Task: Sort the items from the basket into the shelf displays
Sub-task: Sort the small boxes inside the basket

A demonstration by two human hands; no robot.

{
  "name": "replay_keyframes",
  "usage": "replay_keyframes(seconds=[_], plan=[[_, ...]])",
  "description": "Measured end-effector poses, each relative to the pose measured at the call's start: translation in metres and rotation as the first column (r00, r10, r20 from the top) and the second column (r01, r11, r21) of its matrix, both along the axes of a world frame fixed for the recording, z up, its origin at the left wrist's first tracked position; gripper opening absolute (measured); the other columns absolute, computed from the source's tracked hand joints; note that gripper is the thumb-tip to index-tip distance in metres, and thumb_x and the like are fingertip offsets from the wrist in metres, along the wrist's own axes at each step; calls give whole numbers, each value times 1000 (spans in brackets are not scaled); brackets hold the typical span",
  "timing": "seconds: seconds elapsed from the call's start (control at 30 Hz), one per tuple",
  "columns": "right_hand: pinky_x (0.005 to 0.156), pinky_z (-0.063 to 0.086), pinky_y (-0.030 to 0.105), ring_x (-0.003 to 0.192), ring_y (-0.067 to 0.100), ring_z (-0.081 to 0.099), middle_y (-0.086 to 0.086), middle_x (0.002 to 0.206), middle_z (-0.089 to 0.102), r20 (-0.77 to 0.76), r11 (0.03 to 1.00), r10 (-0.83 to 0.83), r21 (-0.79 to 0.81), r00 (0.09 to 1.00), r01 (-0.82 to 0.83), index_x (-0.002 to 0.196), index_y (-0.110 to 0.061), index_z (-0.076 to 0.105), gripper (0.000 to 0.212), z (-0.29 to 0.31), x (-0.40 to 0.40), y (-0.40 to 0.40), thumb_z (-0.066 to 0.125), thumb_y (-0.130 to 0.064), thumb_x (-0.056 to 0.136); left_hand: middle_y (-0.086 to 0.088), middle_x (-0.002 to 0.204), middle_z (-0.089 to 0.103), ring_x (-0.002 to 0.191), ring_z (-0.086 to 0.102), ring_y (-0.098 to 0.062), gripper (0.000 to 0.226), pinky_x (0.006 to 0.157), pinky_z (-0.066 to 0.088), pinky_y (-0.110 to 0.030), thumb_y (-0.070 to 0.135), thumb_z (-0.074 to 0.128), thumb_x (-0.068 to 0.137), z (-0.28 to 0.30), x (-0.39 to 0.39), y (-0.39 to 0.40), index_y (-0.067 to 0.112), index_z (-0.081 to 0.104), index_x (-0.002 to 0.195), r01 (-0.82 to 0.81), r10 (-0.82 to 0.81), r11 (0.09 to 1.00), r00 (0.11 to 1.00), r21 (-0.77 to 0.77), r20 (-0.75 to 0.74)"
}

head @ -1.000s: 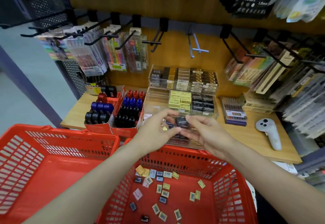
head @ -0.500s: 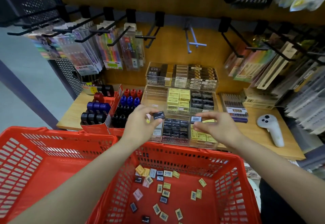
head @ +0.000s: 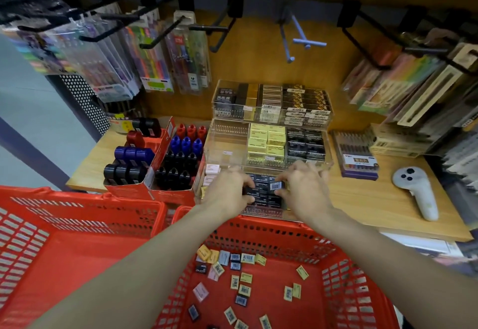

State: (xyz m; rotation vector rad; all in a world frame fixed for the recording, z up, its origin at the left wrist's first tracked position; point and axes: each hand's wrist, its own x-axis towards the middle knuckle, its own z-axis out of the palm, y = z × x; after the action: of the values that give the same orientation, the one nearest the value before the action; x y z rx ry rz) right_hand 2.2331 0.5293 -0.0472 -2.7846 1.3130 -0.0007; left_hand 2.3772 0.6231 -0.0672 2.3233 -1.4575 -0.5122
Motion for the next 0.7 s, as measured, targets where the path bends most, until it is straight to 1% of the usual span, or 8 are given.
replay_keyframes(seconds=[0.1, 0.17, 0.23, 0.3, 0.43, 0.53, 0.63, 0.7], plan=[[103, 31, 47, 122, 24, 45, -2, 121, 63, -108, 998, 4, -69, 994, -12, 115, -30, 68, 30, -8, 5, -5, 64, -46, 89, 3, 119, 58, 109, 58, -20, 32, 91, 51, -36, 32, 79, 82, -4, 0, -4, 27, 72, 113, 10, -9, 1000, 1000, 27, -15], [95, 30, 43, 119, 24, 45, -1, 117, 65, -161, 993, 30, -106, 987, -47, 112, -27, 69, 29, -12, 8, -6, 62, -45, 91, 4, 116, 59, 107, 58, -19, 32, 89, 52, -36, 31, 79, 82, -6, 0, -6, 26, 72, 113, 3, -3, 1000, 1000, 23, -6], [90, 30, 42, 116, 25, 44, -1, 111, 65, -211, 985, 68, -142, 975, -100, 106, -25, 70, 23, -16, 11, -6, 65, -40, 90, 4, 114, 60, 107, 57, -18, 32, 88, 51, -36, 31, 80, 82, -7, 1, -8, 26, 72, 113, -3, 3, 1000, 1000, 11, 4], [89, 31, 41, 114, 25, 43, 0, 110, 64, -245, 973, 116, -168, 962, -160, 103, -24, 69, 18, -20, 12, -6, 67, -35, 89, 4, 116, 59, 109, 56, -20, 32, 88, 51, -36, 32, 79, 83, -8, 0, -9, 26, 71, 113, -1, 0, 1000, 1000, 11, 12], [92, 33, 40, 115, 28, 41, 3, 116, 60, -278, 944, 201, -200, 939, -261, 108, -22, 68, 22, -27, 10, -11, 62, -36, 93, 3, 125, 55, 114, 55, -22, 31, 95, 49, -40, 31, 77, 85, -9, 0, -10, 23, 70, 114, 20, -20, 999, 1000, 25, 11], [90, 31, 39, 112, 26, 42, -1, 112, 62, -298, 926, 265, -188, 917, -329, 112, -21, 63, 19, -29, 8, -13, 59, -26, 94, 3, 122, 56, 113, 55, -22, 32, 94, 49, -39, 30, 77, 86, -8, 1, -8, 21, 70, 116, 36, -37, 999, 999, 41, 17], [87, 30, 41, 114, 27, 44, 0, 113, 66, -296, 922, 290, -168, 910, -348, 118, -19, 54, 33, -28, 8, -14, 63, -15, 87, 3, 124, 56, 116, 54, -21, 33, 93, 50, -39, 28, 78, 84, -6, 0, -7, 22, 70, 116, 20, -23, 998, 999, 60, 46], [87, 30, 41, 115, 28, 44, 2, 112, 67, -299, 920, 297, -163, 907, -355, 122, -17, 46, 43, -27, 10, -15, 64, -12, 83, 1, 126, 56, 118, 53, -22, 34, 93, 51, -39, 19, 77, 84, -4, -1, -9, 22, 70, 118, 17, -24, 997, 995, 78, 93]])
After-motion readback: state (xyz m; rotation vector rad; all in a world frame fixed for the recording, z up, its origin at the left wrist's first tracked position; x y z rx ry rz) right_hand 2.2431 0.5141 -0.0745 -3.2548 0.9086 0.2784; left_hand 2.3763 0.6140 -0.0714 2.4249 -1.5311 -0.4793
